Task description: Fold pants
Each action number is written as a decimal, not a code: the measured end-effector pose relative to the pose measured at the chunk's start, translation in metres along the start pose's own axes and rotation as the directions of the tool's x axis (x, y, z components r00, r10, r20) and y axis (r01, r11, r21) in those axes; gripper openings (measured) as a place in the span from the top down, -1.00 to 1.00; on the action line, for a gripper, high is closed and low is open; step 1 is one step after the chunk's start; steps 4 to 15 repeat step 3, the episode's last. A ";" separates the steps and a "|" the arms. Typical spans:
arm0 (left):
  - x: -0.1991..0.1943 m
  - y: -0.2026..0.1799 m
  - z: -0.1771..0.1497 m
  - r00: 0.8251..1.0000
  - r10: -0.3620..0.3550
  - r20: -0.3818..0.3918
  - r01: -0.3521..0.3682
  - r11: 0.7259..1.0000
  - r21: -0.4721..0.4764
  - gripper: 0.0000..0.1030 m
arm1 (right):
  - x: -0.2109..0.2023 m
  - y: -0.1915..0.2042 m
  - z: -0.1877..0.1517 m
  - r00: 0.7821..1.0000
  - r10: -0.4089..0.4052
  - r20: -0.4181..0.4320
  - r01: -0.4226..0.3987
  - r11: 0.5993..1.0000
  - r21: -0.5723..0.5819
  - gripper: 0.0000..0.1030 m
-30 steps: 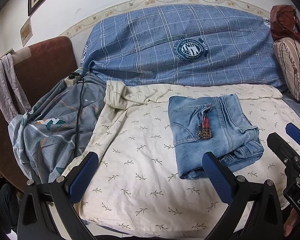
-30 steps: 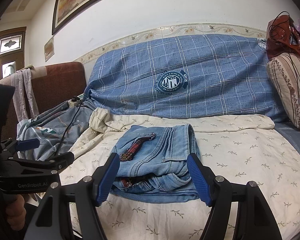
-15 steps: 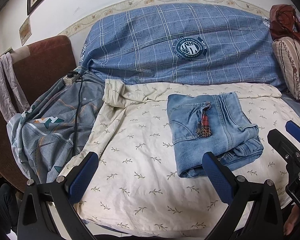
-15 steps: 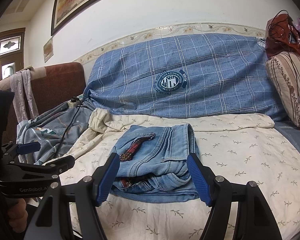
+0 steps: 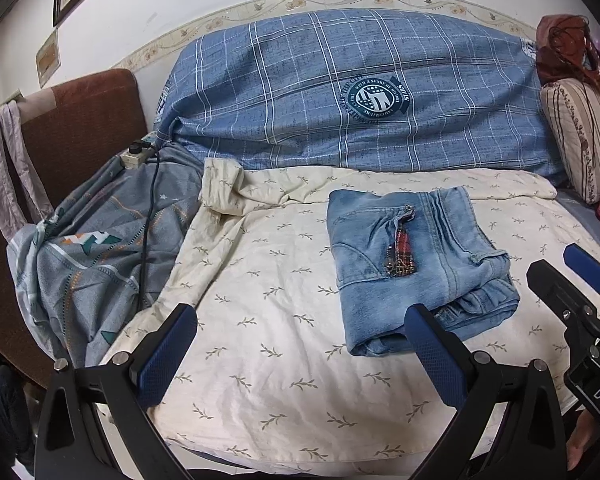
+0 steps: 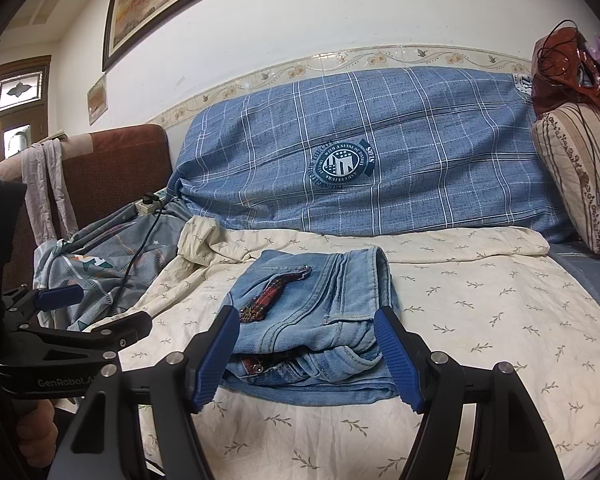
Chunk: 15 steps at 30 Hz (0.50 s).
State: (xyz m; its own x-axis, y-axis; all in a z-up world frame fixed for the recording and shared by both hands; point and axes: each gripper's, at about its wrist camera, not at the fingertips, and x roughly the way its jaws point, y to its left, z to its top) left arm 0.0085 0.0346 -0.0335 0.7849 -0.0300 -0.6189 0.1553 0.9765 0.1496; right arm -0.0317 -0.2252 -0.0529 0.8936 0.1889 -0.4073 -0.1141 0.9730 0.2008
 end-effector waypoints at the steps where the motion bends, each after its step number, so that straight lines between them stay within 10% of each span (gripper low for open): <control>1: 0.001 0.001 0.000 1.000 0.001 -0.002 -0.001 1.000 -0.004 -1.00 | 0.000 0.000 0.000 1.000 -0.001 0.000 0.001 1.000 0.000 -0.42; 15: 0.004 0.003 0.000 1.000 -0.005 -0.016 0.005 1.000 -0.009 -1.00 | 0.000 0.000 0.000 1.000 0.001 0.000 -0.001 1.000 0.003 -0.42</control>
